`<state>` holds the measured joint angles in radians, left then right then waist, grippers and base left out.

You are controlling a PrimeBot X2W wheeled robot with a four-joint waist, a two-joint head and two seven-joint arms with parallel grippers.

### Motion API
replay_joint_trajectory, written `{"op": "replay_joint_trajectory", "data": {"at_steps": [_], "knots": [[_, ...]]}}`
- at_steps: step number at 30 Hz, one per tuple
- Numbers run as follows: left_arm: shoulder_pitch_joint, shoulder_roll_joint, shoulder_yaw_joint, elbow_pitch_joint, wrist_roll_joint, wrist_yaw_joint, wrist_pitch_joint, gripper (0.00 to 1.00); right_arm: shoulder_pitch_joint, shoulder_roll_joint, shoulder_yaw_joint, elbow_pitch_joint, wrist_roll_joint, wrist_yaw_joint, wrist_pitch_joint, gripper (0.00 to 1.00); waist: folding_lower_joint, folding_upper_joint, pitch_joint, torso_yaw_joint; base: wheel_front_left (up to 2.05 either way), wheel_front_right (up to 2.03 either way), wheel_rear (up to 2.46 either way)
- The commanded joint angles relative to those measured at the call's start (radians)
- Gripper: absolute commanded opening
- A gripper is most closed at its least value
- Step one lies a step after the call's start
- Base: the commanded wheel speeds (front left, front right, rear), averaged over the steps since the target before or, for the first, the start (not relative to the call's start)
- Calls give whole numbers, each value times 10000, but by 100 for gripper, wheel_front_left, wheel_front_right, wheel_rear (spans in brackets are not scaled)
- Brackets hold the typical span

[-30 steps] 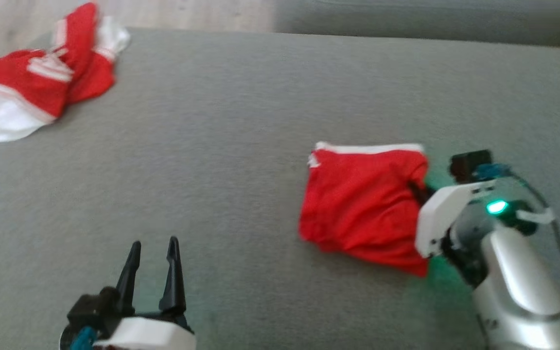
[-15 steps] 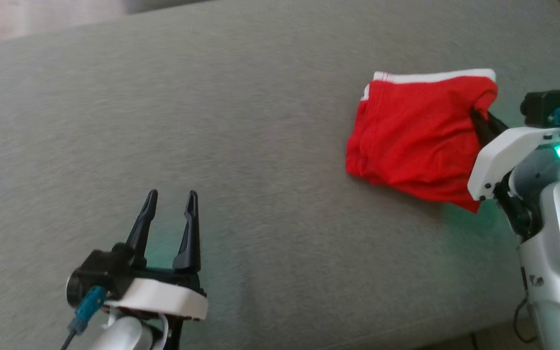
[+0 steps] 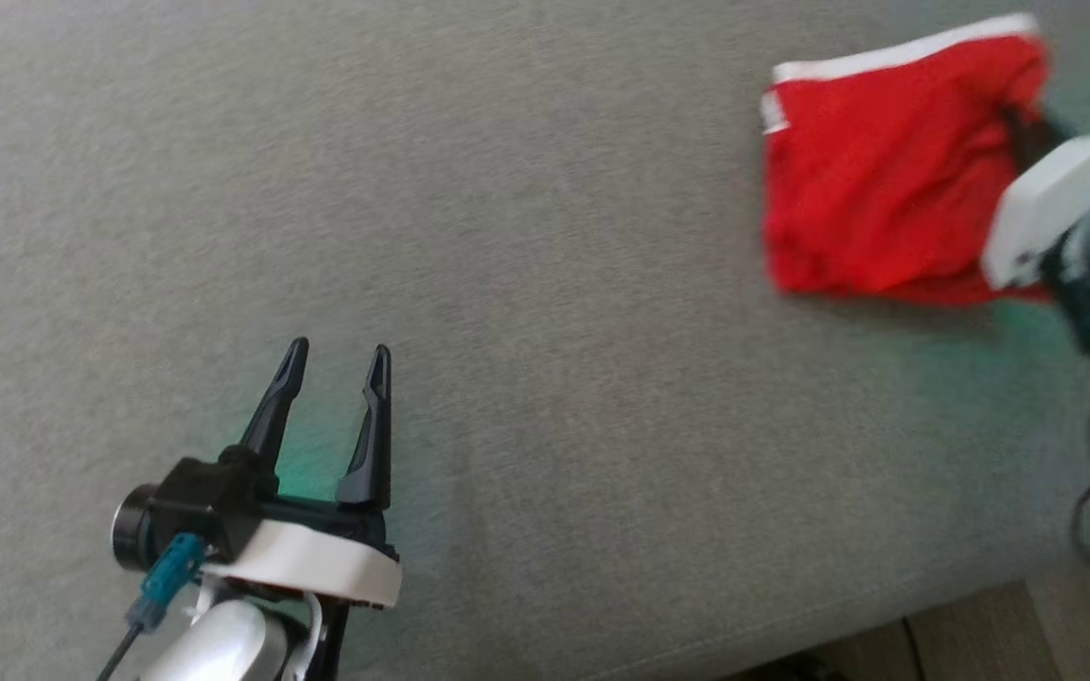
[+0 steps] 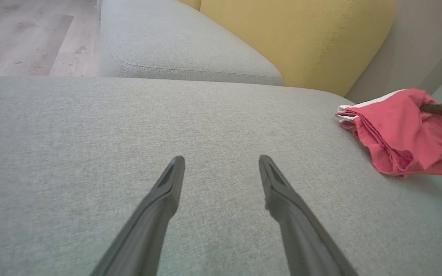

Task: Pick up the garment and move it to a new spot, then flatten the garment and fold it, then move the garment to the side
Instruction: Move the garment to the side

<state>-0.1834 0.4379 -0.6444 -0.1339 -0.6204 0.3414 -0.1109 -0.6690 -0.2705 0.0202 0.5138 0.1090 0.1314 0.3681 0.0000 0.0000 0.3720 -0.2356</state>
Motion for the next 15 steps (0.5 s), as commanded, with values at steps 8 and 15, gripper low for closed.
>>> {"op": "replay_joint_trajectory", "data": {"at_steps": [8, 15], "knots": [[56, 422, 530, -692, 70, 351, -18, 100, -999, -1243, -828, 388, -600, -7, -34, 0, 0, 0, 426, 862, 0, 0, 0], [112, 487, 588, -819, 51, 413, -64, 100, -1319, -1453, -1115, 392, -1031, -7, -435, 100, 0, 0, 589, 1013, 0, 0, 0]]}}
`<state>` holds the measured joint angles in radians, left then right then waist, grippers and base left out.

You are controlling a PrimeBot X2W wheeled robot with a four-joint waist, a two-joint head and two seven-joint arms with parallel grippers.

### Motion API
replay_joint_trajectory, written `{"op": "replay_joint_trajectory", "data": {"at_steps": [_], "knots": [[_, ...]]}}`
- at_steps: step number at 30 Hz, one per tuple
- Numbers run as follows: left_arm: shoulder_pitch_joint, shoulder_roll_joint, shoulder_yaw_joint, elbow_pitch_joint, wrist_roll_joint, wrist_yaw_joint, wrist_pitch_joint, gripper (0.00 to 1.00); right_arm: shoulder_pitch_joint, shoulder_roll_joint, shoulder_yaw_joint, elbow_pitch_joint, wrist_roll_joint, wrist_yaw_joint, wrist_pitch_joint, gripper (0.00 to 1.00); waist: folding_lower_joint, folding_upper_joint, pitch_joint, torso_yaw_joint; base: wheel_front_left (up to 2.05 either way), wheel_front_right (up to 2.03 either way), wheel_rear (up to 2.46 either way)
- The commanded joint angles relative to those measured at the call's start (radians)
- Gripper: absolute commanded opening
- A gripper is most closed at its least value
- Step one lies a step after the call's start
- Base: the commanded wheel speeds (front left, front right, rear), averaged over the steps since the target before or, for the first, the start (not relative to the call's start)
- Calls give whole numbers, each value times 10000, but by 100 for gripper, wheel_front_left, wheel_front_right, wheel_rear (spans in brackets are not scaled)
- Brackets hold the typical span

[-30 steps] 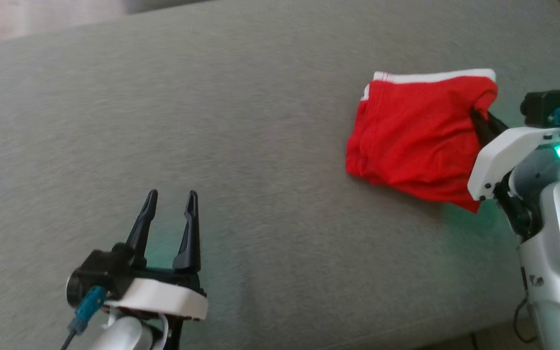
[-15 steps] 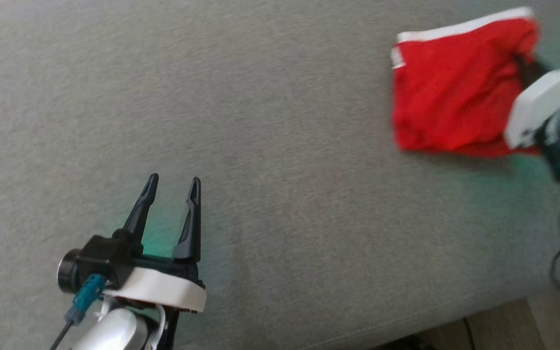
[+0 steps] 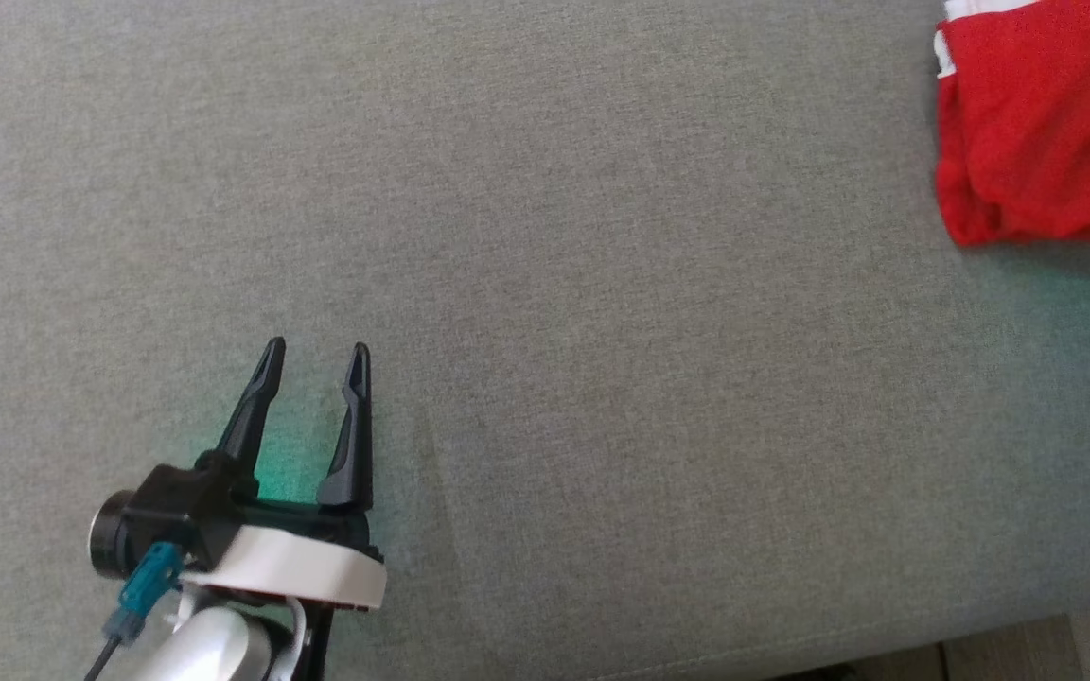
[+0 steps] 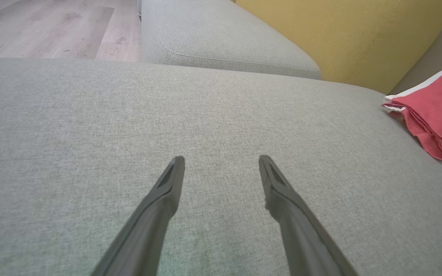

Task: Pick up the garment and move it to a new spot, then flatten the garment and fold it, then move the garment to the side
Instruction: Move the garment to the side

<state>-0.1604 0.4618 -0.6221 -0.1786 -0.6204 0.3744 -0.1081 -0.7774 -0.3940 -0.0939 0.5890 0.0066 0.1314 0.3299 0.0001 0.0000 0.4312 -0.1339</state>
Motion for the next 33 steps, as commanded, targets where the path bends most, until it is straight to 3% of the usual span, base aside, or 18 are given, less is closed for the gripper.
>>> {"op": "replay_joint_trajectory", "data": {"at_steps": [1, 10, 19, 27, 33], "knots": [[-126, 240, 360, -377, 53, 92, -91, 100, -263, -151, 11, -352, -48, -7, -122, 100, -1, 0, 6, 2, 0, 0, 0], [-170, 125, 414, -219, -82, 75, -207, 100, -240, 453, 507, -487, 70, -7, -874, 100, -1, 0, -230, 43, 0, 0, 0], [-5, -86, 762, 587, -541, -132, -774, 100, 712, 1199, 1339, -1304, 461, -7, -1803, 100, -1, 0, -1500, 346, 0, 0, 0], [713, -300, 1224, 1555, -1054, -221, -1224, 100, 2987, 2580, 1954, -2480, 458, -7, -2607, 100, -1, 0, -3216, 769, 0, 0, 0], [1441, -415, 1248, 2015, -1225, -231, -1338, 100, 5347, 3331, 1706, -3670, 497, -7, -3193, 100, -1, 0, -4144, 1293, 0, 0, 0]]}}
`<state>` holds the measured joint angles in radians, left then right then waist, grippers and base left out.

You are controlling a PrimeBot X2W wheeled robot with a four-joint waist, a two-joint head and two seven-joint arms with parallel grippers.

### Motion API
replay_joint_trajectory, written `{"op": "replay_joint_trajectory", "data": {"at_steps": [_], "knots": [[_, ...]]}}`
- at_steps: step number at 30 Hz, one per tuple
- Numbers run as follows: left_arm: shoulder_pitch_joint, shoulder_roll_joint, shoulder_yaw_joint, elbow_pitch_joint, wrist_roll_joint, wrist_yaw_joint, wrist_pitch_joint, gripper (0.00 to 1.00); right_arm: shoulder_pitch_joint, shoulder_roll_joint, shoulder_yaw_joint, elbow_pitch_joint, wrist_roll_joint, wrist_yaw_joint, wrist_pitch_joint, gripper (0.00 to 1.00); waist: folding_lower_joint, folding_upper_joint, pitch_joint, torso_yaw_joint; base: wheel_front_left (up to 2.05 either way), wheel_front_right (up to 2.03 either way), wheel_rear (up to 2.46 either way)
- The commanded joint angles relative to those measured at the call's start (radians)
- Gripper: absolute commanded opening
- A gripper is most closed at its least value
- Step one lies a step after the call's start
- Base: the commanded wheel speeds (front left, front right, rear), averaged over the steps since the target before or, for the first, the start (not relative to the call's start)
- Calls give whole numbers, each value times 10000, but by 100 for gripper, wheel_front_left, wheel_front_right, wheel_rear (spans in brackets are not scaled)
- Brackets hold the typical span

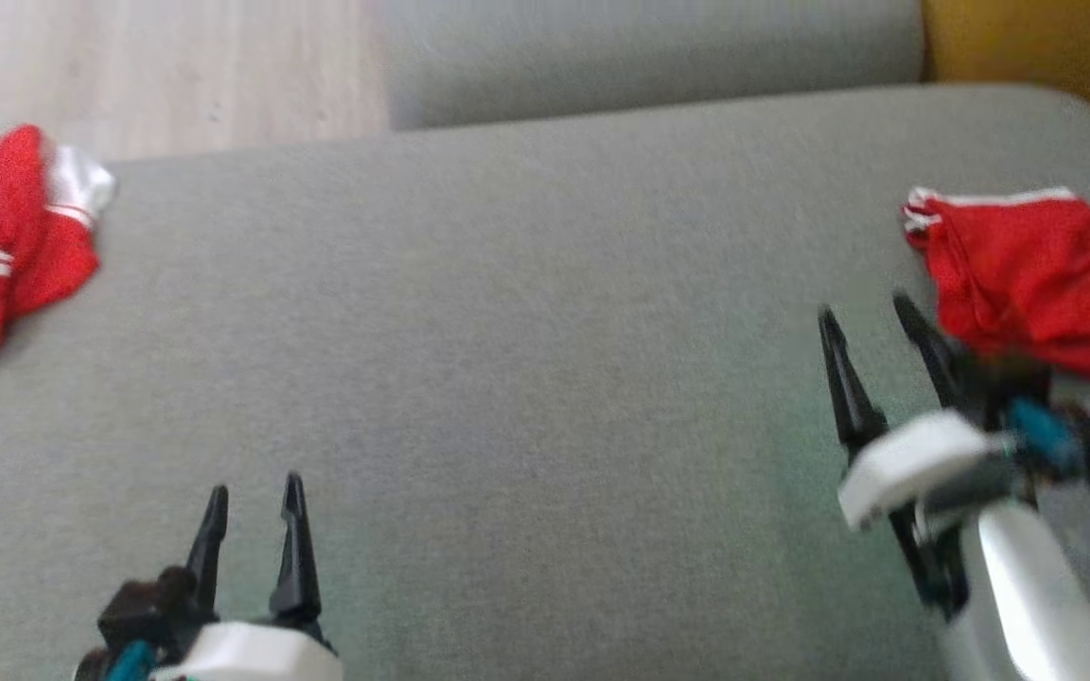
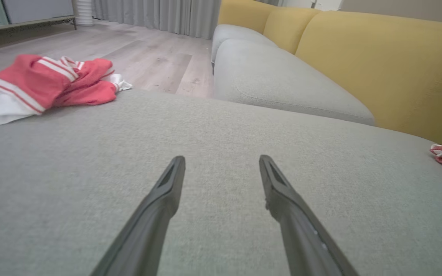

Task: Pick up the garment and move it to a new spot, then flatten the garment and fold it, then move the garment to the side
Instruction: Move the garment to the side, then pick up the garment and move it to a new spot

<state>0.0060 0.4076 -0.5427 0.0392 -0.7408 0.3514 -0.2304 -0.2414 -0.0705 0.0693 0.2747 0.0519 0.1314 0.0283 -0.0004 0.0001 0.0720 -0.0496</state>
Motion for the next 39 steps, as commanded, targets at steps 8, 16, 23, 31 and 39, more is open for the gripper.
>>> {"op": "replay_joint_trajectory", "data": {"at_steps": [8, 16, 23, 31, 39], "knots": [[249, -48, 363, 34, -77, -57, -183, 100, 2277, 198, -23, -1738, 704, -7, -487, 100, 4, -1, -898, 808, 0, 0, 0], [561, -222, 404, 28, -52, -103, -246, 100, 3112, 200, 227, -2303, 1008, -7, -451, 100, 4, -1, -902, 760, 0, 0, 0], [553, -242, 430, 13, 5, -154, -264, 100, 3231, 201, 218, -2413, 974, -7, -369, 100, 4, -1, -865, 713, 0, 0, 0], [346, -213, 367, 34, 79, -177, -210, 100, 3363, 202, 6, -2492, 841, -7, -346, 100, 4, -1, -807, 1332, 0, 0, 0], [243, 61, 400, -111, 199, -85, -62, 100, 3410, 202, -187, -2665, 812, -7, -416, 100, 4, -1, -887, 3559, 0, 0, 0]]}}
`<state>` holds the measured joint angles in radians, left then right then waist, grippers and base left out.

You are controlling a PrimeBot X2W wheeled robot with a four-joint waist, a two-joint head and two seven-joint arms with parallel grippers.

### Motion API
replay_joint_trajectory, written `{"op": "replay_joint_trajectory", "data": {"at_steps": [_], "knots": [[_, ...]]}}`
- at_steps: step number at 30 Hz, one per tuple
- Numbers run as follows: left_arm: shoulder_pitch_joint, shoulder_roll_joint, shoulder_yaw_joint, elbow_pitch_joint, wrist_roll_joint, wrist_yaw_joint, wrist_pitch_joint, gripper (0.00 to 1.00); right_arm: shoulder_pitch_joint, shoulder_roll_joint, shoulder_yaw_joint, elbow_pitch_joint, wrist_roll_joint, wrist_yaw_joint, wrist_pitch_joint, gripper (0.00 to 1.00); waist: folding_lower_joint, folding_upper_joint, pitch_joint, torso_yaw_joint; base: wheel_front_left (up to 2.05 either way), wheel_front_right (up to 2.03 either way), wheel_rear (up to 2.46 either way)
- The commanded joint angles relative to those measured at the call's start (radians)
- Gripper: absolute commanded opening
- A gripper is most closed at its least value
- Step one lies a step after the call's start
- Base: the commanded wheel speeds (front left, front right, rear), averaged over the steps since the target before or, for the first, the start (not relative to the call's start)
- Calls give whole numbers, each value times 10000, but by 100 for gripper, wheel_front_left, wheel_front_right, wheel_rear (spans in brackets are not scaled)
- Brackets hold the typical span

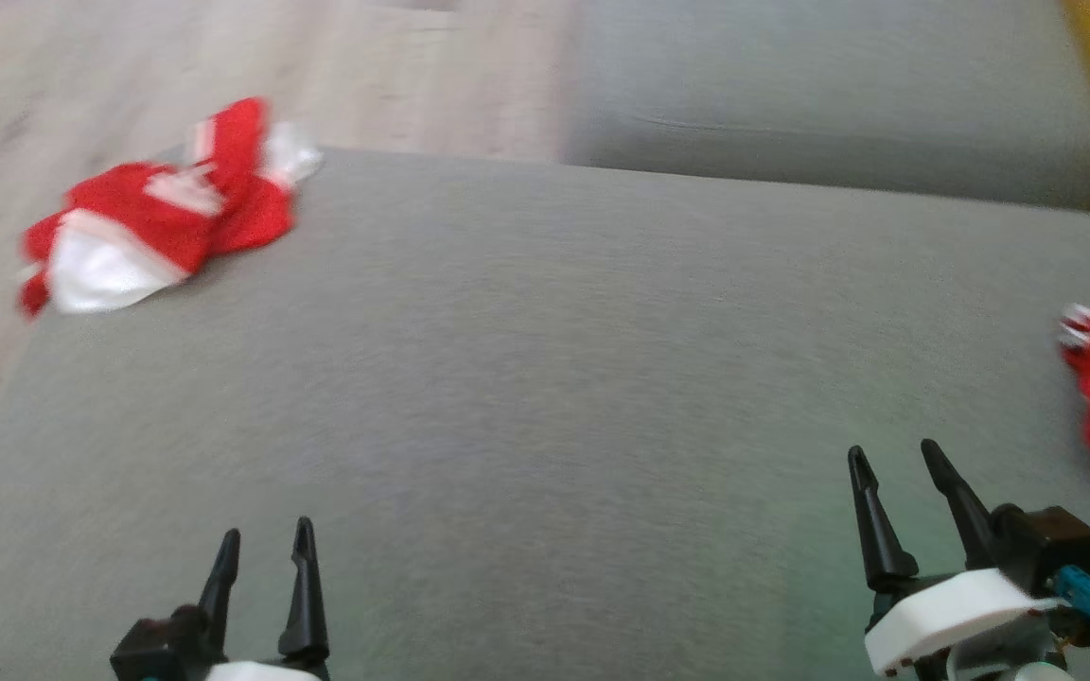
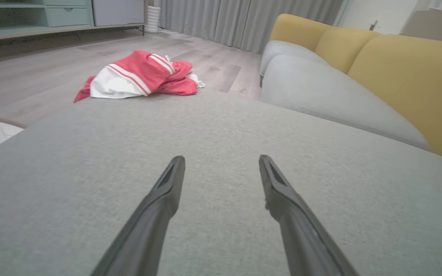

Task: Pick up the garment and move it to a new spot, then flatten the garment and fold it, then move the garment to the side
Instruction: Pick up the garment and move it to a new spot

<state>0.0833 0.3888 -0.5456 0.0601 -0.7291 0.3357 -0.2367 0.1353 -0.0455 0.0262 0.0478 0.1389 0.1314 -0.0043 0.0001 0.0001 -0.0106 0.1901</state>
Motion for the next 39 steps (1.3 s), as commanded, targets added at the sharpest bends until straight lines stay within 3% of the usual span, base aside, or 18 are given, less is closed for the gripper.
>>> {"op": "replay_joint_trajectory", "data": {"at_steps": [1, 5, 9, 16, 24, 29, 33, 39], "knots": [[-511, 297, 441, -357, 91, 96, 24, 100, -355, -47, 267, -407, -50, -7, -85, 100, -1, -1, -84, 1465, 0, 0, 0], [-448, 489, 505, -550, 113, 170, 98, 100, -392, -47, 404, -360, -1, -7, -114, 100, -1, -1, -172, 2566, 0, 0, 0], [-302, 646, 616, -729, 109, 275, 108, 100, -463, -47, 635, -345, 90, -7, -173, 100, -1, -1, -241, 3102, 0, 0, 0], [215, 833, 1094, -1332, 88, 610, -45, 100, -882, -47, 1459, -305, 129, -7, -107, 100, -1, -1, -85, 3227, 0, 0, 0], [270, 1194, 1346, -1692, 256, 778, -36, 100, -976, -47, 1536, -281, 111, -7, -191, 100, -1, -1, -62, 3237, 0, 0, 0], [-226, 1843, 1832, -1997, 261, 741, 208, 100, -972, -47, 1383, -647, -40, -7, -104, 100, -1, -1, 403, 3065, 0, 0, 0], [-1220, 2684, 2636, -2257, 260, 618, 393, 100, -1317, -47, 1352, -1151, -610, -7, 314, 100, -1, -1, 1244, 2610, 0, 0, 0], [-3823, 4018, 3482, -1736, 217, -167, 1024, 100, -2129, -47, 1343, -2184, -1583, -7, 1097, 100, -1, -1, 2642, 1858, 0, 0, 0]]}}
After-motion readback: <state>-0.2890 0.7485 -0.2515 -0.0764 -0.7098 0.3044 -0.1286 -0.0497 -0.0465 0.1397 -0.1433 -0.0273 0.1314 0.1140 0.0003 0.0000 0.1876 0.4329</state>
